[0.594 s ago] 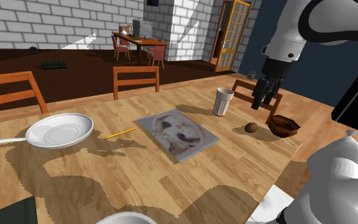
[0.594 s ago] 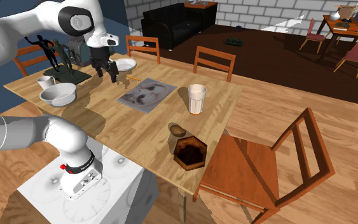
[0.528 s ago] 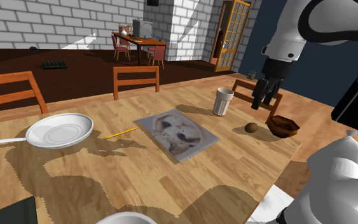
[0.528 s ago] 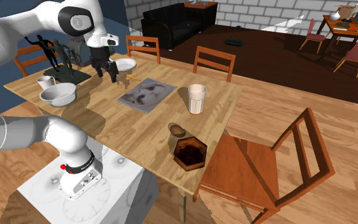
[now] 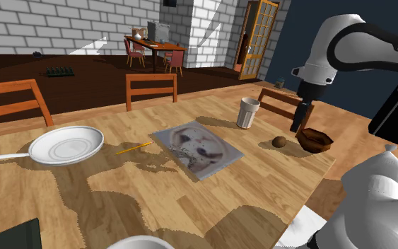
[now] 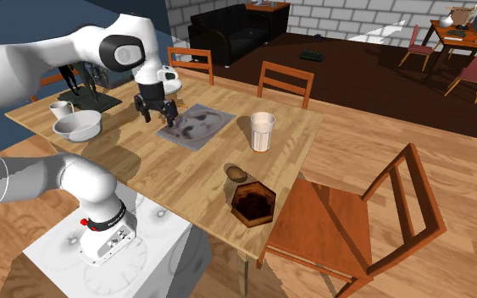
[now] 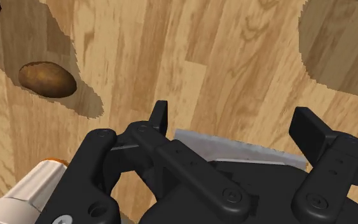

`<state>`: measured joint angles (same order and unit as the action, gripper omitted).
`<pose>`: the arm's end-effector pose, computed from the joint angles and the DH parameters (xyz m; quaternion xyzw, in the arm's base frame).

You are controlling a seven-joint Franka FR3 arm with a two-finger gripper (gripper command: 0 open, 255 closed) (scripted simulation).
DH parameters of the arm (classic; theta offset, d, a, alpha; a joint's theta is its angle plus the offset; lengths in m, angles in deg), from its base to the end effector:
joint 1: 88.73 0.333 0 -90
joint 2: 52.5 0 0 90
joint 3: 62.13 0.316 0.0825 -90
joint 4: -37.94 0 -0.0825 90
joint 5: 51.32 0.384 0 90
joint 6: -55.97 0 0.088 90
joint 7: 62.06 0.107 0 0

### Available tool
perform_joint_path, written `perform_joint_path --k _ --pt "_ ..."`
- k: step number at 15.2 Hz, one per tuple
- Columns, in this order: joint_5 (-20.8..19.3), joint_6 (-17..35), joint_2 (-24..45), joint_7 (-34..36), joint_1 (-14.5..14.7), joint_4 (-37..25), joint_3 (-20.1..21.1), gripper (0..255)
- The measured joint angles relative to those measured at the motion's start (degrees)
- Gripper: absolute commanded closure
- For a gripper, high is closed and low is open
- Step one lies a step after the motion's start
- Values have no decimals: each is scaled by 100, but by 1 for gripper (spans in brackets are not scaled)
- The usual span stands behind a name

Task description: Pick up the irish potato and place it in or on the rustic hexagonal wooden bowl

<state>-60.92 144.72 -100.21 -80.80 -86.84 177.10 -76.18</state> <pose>0.2836 -0.0983 0.5584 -0.9945 -0.1000 0.0285 0.0133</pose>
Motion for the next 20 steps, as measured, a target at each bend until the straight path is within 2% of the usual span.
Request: perform_joint_path --k 7,11,15,20 --pt "-896 802 377 -1863 139 328 -1156 0" --pt "-1297 1306 850 -2928 311 243 -1862 0" --pt "-1522 1872 1441 -3941 593 94 -2541 0" --pt "-1396 2748 2601 -5417 1209 -346 -3627 0"
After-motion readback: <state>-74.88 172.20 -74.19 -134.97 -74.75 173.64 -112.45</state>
